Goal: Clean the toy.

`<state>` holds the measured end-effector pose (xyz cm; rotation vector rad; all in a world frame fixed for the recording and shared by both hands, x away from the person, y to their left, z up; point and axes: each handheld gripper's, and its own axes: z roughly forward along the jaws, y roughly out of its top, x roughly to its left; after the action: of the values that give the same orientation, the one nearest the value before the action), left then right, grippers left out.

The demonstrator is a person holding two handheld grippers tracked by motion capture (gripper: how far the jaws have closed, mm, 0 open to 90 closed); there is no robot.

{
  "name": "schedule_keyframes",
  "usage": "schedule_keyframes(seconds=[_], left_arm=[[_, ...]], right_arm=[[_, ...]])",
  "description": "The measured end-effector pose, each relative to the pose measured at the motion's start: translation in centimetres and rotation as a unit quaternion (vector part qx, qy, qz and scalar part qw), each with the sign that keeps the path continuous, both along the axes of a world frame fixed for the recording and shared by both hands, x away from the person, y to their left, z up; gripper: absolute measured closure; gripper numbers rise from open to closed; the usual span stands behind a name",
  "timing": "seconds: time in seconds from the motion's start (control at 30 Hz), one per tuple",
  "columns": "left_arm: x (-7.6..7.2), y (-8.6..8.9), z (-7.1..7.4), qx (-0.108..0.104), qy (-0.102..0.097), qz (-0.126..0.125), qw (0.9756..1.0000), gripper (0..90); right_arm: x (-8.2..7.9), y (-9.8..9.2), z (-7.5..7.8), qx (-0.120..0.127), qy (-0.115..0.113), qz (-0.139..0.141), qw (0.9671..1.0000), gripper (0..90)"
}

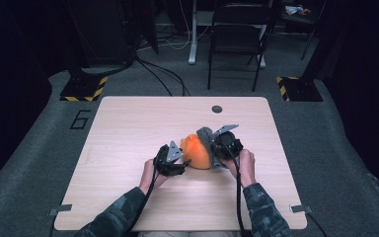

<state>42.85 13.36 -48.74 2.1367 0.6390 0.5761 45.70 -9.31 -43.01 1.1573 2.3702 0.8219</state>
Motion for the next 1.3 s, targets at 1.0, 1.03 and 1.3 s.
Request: schedule_keyframes(seconds=[1.0, 1.03, 1.3], left_arm=[[-0.3, 0.2, 0.7, -0.071, 0.047, -0.001, 0.9964, 80.6], [-0.2, 0.3, 0.6, -0.071, 0.048, -0.001, 0.9964, 80.5], [0.0, 0.4, 0.5, -0.070, 0.051, -0.006, 0.9963, 79.2]], right_arm=[[-1.2, 1.9, 1.6, -0.003, -0.041, 0.031, 0.9987, 72.4], [-1.0, 1.6, 1.4, -0.003, -0.038, 0.028, 0.9989, 72.4], [0.4, -0.8, -0.2, 0.008, 0.011, -0.011, 0.9999, 72.3]])
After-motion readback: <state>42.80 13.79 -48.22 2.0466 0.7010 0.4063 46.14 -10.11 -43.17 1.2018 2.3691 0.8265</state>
